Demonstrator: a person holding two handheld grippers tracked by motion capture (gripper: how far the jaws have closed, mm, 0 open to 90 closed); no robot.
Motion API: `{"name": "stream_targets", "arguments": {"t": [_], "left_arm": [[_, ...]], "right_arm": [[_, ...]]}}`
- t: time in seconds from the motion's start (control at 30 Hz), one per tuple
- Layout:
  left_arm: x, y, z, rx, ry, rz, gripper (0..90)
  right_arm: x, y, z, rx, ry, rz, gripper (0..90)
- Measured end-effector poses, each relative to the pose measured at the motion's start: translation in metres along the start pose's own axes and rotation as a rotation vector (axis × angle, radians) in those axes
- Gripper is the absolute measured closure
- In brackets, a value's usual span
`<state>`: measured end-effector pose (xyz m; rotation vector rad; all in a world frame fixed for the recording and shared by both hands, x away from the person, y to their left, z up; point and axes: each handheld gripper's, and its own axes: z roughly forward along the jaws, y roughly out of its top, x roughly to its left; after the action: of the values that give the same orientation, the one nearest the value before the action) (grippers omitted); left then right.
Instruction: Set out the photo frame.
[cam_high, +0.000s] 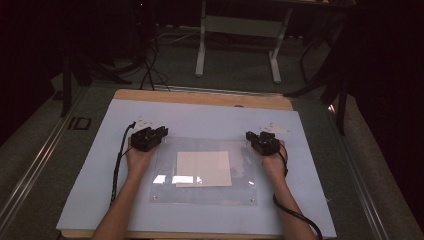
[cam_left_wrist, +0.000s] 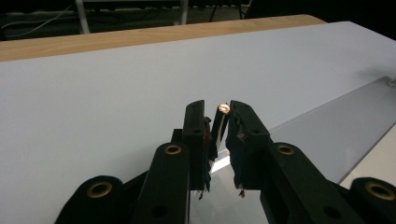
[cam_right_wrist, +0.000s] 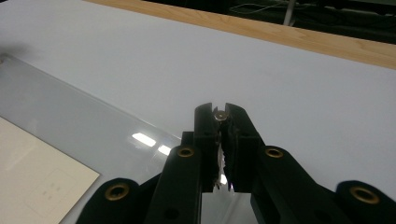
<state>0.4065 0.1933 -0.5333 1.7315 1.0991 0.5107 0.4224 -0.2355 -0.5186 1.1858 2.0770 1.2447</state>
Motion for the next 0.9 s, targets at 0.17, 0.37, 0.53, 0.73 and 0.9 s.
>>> {"name": "stream_targets", "arguments": {"t": [0.17,0.37,0.53,0.73,0.9], "left_arm": [[0.002,-0.001,0.001,-0.004,-0.01,-0.025,82.6],[0.005,0.001,0.001,0.01,-0.03,-0.058,82.5],[0.006,0.004,0.002,0.032,-0.033,-0.069,82.5],[0.01,0.008,0.003,0.069,-0.055,-0.085,82.3],[0.015,0.01,0.006,0.083,-0.079,-0.141,82.0]], "right_arm": [[-0.001,0.0,0.0,0.006,0.008,0.005,84.7],[-0.004,0.002,0.0,0.02,0.024,0.029,84.7],[-0.007,0.005,0.0,0.05,0.046,0.039,84.8],[-0.011,0.009,0.002,0.082,0.068,0.062,84.7],[-0.015,0.012,0.004,0.101,0.088,0.098,84.5]]}}
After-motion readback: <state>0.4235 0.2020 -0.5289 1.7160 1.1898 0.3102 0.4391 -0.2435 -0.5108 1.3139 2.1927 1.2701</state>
